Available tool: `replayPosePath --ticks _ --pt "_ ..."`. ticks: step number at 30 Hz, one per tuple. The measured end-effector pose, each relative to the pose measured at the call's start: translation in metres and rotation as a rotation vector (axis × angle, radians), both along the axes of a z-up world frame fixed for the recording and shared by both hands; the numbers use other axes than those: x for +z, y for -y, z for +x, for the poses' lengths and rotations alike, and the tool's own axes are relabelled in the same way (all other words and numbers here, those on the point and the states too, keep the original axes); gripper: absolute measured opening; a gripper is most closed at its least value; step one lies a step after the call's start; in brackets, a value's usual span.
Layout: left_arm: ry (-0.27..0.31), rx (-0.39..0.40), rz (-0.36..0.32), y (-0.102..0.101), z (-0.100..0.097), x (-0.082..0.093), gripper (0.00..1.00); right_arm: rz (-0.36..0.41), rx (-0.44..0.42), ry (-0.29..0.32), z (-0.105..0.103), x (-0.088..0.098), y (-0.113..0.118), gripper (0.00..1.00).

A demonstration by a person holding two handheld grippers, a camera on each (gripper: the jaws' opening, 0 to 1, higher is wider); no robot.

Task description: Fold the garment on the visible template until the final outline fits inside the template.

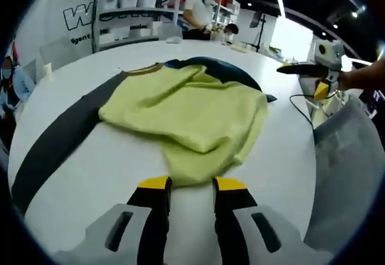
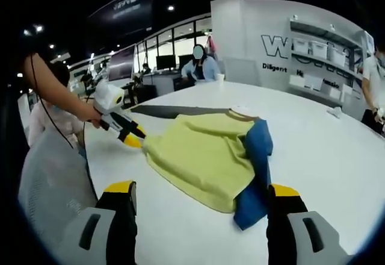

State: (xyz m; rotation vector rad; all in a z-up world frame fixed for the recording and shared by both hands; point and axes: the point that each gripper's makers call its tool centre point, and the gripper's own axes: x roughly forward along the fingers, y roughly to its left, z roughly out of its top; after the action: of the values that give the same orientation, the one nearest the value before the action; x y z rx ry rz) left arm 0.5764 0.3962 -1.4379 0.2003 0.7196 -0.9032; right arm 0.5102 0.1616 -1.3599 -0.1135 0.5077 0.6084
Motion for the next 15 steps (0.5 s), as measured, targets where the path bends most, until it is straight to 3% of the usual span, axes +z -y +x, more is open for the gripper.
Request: replayPosePath --ticks 5,8,15 --pt "-0.013 -0.007 0.012 -0.001 -0.002 -0.001 0.13 0.002 -0.004 0.000 0.001 0.000 0.000 0.88" --pt "-0.023 -0.022 0.030 -0.003 -0.007 -0.003 0.00 0.004 -0.004 0.000 0.001 0.000 -0.001 0.88" --pt "-0.047 -0.033 0.020 -0.003 -0.016 -0.003 0.00 0.007 -0.003 -0.005 0.001 -0.002 -0.003 0.88"
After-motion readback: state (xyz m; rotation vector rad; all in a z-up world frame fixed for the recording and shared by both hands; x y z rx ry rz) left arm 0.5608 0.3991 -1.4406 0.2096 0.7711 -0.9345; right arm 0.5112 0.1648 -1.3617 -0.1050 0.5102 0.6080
